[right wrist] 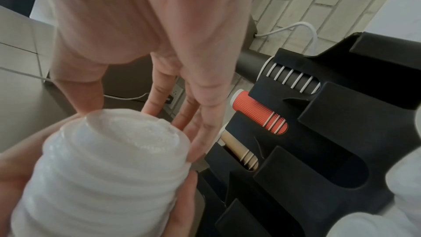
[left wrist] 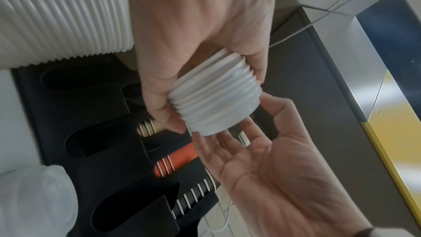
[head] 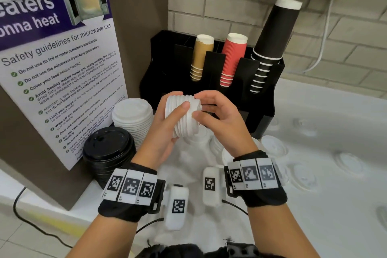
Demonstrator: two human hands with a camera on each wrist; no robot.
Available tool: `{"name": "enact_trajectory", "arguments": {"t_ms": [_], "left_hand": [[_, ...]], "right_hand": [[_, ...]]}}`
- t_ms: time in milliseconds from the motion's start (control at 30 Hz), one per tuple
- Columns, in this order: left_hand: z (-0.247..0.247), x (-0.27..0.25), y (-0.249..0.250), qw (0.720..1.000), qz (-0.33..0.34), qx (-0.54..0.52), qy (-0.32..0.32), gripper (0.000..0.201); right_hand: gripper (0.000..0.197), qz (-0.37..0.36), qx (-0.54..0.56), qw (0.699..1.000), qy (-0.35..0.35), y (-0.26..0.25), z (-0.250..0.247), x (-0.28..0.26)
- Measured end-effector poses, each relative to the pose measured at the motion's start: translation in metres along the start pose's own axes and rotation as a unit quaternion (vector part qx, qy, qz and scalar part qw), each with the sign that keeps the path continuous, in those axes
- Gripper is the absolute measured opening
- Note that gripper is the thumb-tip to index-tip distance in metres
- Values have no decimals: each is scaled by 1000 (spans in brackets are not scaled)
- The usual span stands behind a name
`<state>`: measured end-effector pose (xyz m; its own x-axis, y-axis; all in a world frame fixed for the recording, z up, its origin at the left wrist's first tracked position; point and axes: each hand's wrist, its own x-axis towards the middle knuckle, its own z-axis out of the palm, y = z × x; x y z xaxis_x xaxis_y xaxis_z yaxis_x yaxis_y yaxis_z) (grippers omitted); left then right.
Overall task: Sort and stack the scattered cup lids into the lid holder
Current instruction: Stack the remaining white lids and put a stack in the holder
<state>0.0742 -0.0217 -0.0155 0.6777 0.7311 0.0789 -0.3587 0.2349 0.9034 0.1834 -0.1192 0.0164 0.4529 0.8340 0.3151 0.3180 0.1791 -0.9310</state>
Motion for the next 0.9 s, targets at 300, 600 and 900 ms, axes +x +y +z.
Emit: {"name": "enact_trajectory", "arguments": {"t_ms": [300,600,900], "left_hand": [[-3,-1,0,1000,15,2,23,43],[-9,6,0,999,22,-15,42,39],[-15,8,1,998,28,-13,48,41]], "right_hand": [[18,74,45,996,7,12,-9,15],[75,235,-551,745,-295,84,8,77],[73,207,-553,736,-331,95,13,89]]}}
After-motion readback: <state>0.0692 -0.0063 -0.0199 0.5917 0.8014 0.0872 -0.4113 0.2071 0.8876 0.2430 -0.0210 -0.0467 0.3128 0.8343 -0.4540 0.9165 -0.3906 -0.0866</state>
